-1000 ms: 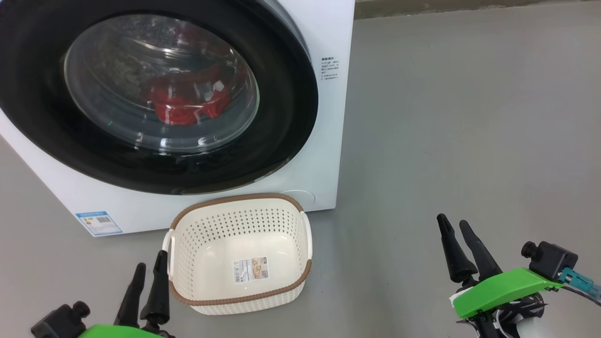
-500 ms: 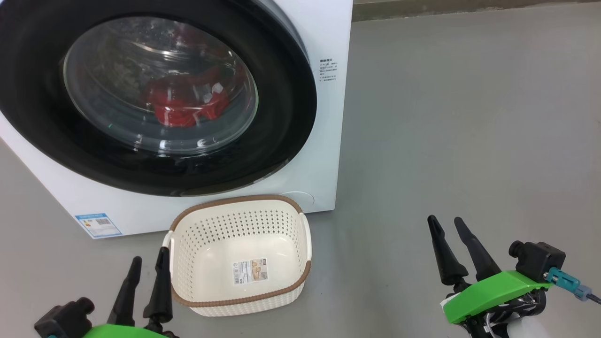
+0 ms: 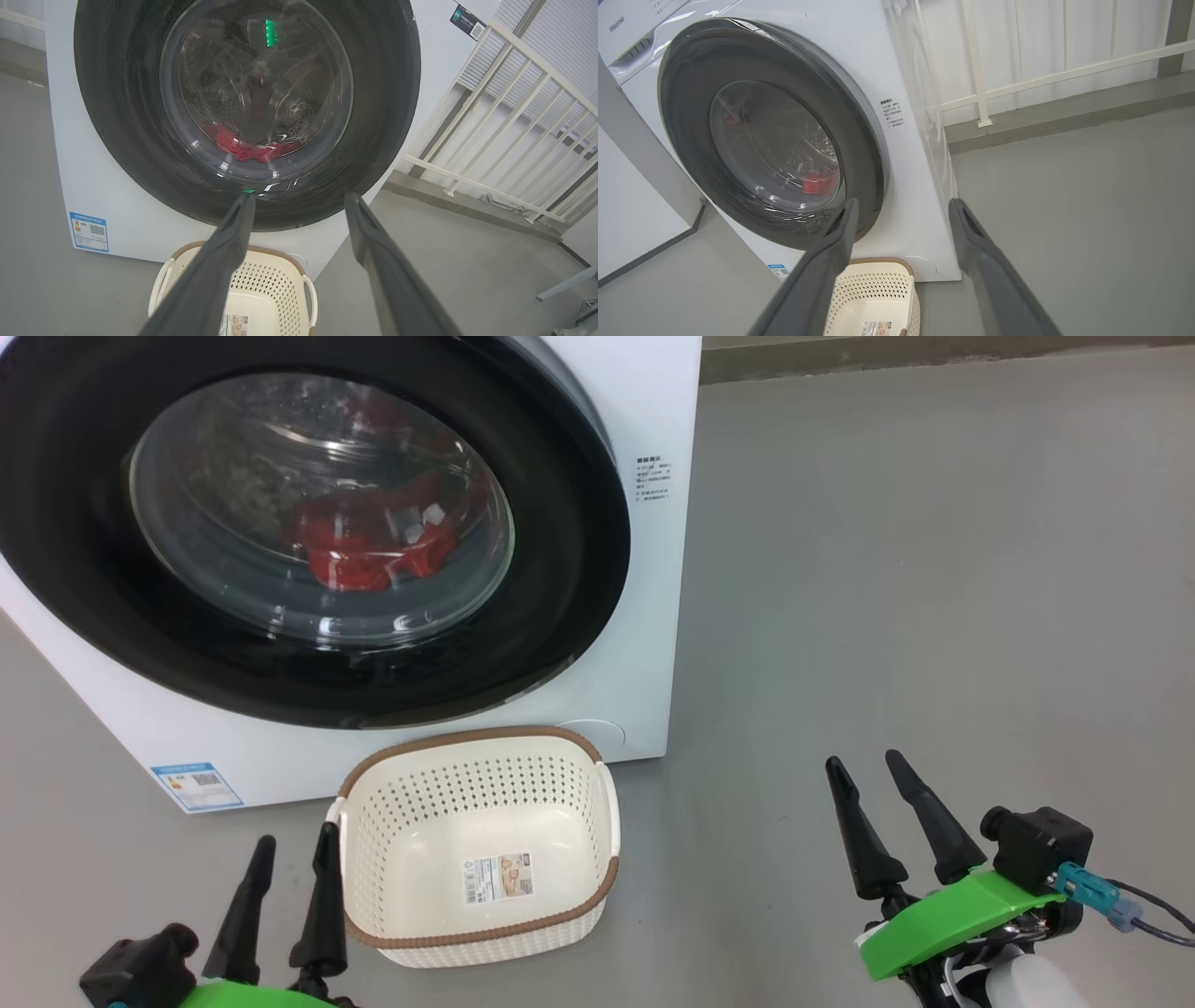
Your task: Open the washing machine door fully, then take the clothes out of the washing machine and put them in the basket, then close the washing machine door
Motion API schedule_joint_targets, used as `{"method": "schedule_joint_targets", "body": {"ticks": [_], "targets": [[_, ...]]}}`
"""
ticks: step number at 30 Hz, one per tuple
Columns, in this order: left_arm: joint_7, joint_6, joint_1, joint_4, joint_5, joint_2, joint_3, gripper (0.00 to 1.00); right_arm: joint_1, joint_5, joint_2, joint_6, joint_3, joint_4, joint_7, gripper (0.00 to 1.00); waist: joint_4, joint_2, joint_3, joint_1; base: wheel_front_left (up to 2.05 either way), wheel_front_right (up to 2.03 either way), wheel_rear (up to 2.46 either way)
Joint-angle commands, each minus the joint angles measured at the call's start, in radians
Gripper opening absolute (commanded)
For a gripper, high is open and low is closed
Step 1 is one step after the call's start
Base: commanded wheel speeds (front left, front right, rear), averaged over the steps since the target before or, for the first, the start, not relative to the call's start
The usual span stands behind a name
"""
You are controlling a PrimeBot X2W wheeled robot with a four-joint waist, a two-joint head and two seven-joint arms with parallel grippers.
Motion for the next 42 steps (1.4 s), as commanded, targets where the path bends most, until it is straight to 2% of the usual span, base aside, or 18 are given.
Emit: {"method": "schedule_joint_targets", "body": {"ticks": [1,25,42], "targets": [[-0.012,-0.005,-0.043,-0.032,0.026,0.020,0.027,1.00,-0.052,-0.026,-0.009,0.000,0.024,-0.032,-0.015,1.00,0.000,0.0000,0.001,-0.0001,0.00,0.00,0.00],[-0.083,-0.003,-0.052,-0.035,0.284,0.023,0.045,1.00,-0.077,-0.305,-0.014,0.000,0.054,-0.042,-0.084,1.00,-0.005,0.0000,-0.004,-0.0001,0.00,0.00,0.00],[-0.083,0.007,-0.044,-0.032,0.278,0.023,0.043,1.00,-0.076,-0.304,-0.014,0.000,0.054,-0.032,-0.084,1.00,-0.006,0.0000,-0.007,-0.0001,0.00,0.00,0.00]]}}
